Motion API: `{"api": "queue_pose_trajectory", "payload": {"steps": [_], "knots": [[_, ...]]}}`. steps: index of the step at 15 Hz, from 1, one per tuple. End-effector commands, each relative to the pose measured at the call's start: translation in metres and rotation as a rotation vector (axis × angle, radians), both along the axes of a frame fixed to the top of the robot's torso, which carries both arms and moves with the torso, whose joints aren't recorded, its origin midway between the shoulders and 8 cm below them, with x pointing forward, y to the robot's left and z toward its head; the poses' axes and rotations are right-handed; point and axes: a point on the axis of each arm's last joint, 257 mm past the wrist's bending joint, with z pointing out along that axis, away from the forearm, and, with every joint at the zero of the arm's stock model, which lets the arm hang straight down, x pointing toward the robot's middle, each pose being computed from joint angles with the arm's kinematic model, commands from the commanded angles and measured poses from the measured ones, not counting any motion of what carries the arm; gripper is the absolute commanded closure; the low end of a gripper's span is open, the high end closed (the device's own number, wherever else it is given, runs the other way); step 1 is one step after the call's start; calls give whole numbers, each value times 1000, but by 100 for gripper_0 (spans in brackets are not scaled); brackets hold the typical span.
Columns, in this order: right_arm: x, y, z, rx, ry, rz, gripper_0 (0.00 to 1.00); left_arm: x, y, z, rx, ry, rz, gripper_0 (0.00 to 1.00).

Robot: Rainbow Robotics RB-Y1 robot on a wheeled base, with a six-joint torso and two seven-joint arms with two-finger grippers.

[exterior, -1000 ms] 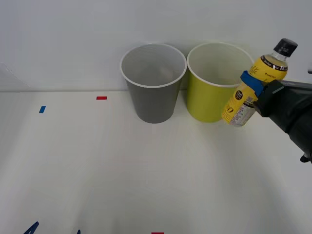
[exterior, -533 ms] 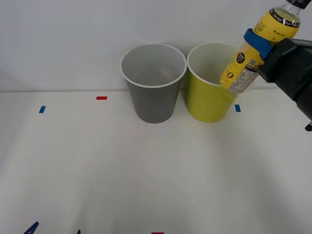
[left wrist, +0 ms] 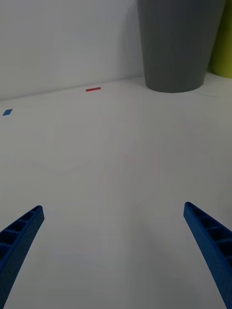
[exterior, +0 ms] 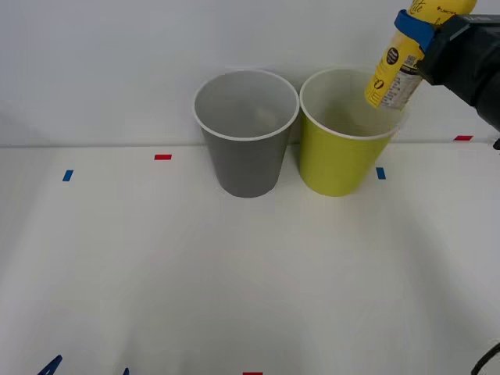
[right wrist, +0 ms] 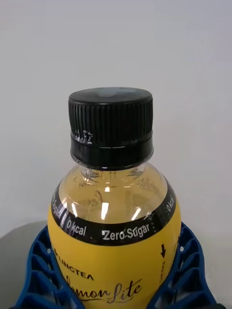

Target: Put cans in the gray bin and PET bottles in the light green bin.

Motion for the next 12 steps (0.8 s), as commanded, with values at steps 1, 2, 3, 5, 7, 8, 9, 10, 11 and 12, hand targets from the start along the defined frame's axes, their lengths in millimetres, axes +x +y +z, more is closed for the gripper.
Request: {"api": "queue_pose_trajectory", "payload": {"steps": [1, 2, 3, 5, 7, 8, 9, 10, 11, 12], "knots": [[25, -6, 0, 8, 3, -8, 100, 0, 0, 0, 0, 0, 0, 0], [34, -9, -3, 7, 5, -15, 100, 0, 0, 0, 0, 0, 0, 0], [41, -8, -6, -5, 0, -22, 100, 0, 0, 0, 0, 0, 0, 0], [58, -2, -10, -35, -6, -34, 100, 0, 0, 0, 0, 0, 0, 0], [70, 0, -13, -48, -2, -39, 100, 0, 0, 0, 0, 0, 0, 0], [72, -1, -14, -49, 1, -43, 100, 0, 0, 0, 0, 0, 0, 0], [75, 2, -16, -52, 2, -39, 100, 0, 0, 0, 0, 0, 0, 0], [78, 4, -17, -55, 1, -36, 100, 0, 0, 0, 0, 0, 0, 0], [80, 5, -17, -60, 3, -36, 100, 0, 0, 0, 0, 0, 0, 0], [83, 6, -18, -63, 7, -37, 100, 0, 0, 0, 0, 0, 0, 0]]}}
